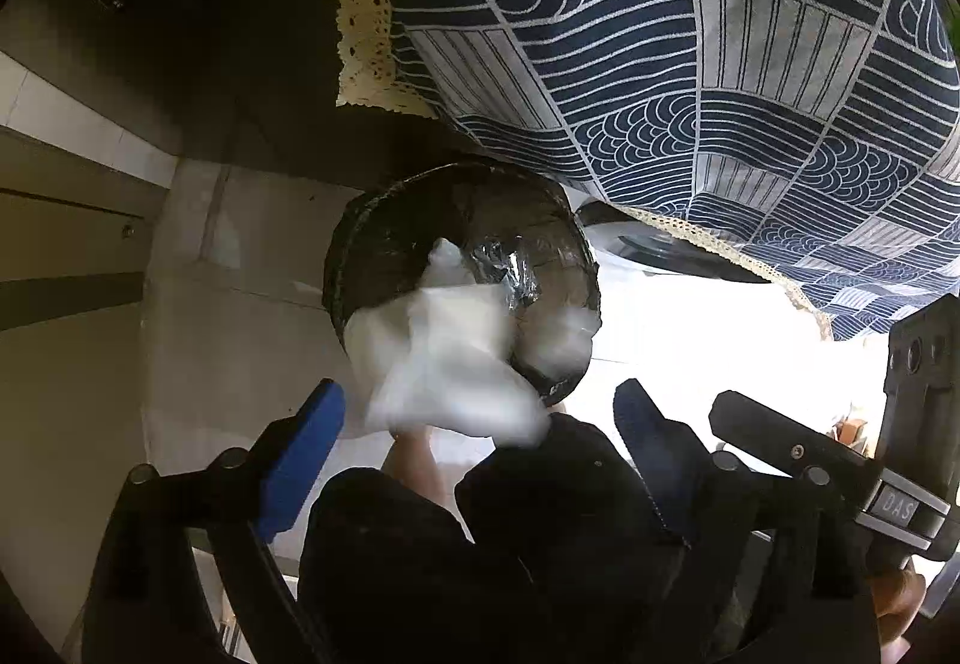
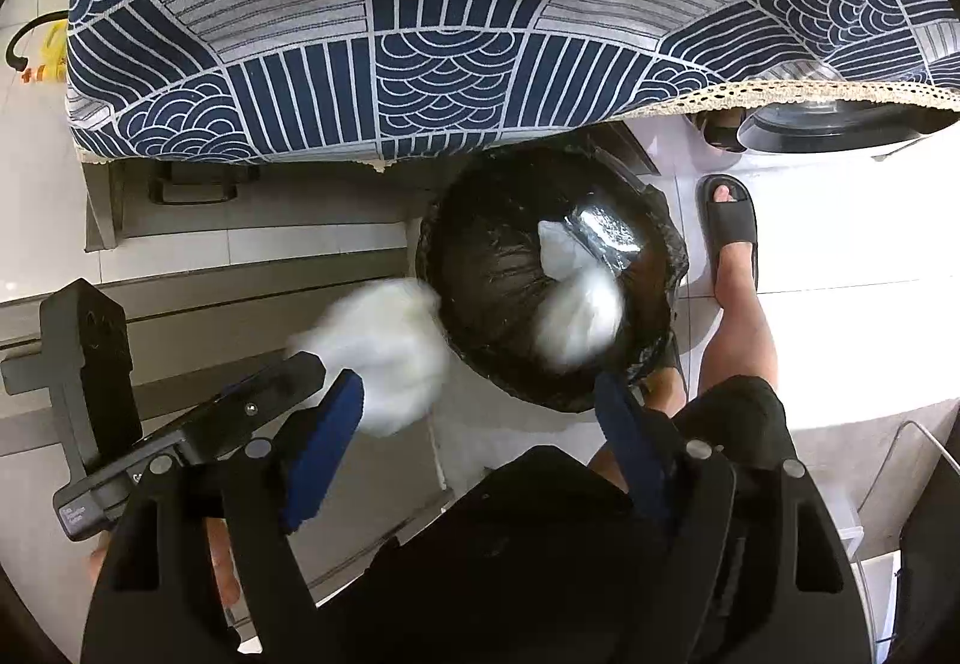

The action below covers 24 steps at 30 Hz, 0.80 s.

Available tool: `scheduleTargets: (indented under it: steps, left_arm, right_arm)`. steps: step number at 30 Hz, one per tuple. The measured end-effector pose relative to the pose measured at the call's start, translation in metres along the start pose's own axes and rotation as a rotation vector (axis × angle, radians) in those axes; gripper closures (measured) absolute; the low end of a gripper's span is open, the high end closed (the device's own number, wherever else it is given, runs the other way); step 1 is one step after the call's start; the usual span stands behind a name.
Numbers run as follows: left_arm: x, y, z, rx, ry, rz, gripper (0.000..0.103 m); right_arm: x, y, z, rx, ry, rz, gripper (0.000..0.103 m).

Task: Collect trash
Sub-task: 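Open both tools over the bin, releasing the napkin and plastic bag, then raise both empty tools back up over the table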

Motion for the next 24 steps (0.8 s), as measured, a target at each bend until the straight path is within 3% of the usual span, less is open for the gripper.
scheduleTargets:
  steps: [12,16,19,24]
  left_arm:
    - [0.001,0.007,0.021,0.049,-0.004,-0.001,0.015]
    - [0.001,0.011,0.031,0.078,0.002,-0.019,0.015]
    - [0.001,0.013,0.041,0.1,-0.003,-0.021,0.015]
    - [0.006,0.016,0.06,0.146,-0.007,-0.058,0.015]
  right_arm:
    - [-0.004,0.001,0.02,0.048,0.001,-0.014,0.023]
    - [-0.009,0.002,0.033,0.1,0.009,-0.011,0.021]
    - [-0.014,0.002,0.043,0.128,0.013,-0.005,0.013]
    - [-0.021,0.003,0.056,0.164,0.008,0.003,0.012]
Point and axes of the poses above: each gripper's, at about its wrist camera, not at the fingertips, and z roughly against the way its jaws point, x to its right, y to its top, the point moved 6 cm from there along -z, roughly the way its jaws point, and after that the axes turned 15 degrees about y, right-handed, at the moved point
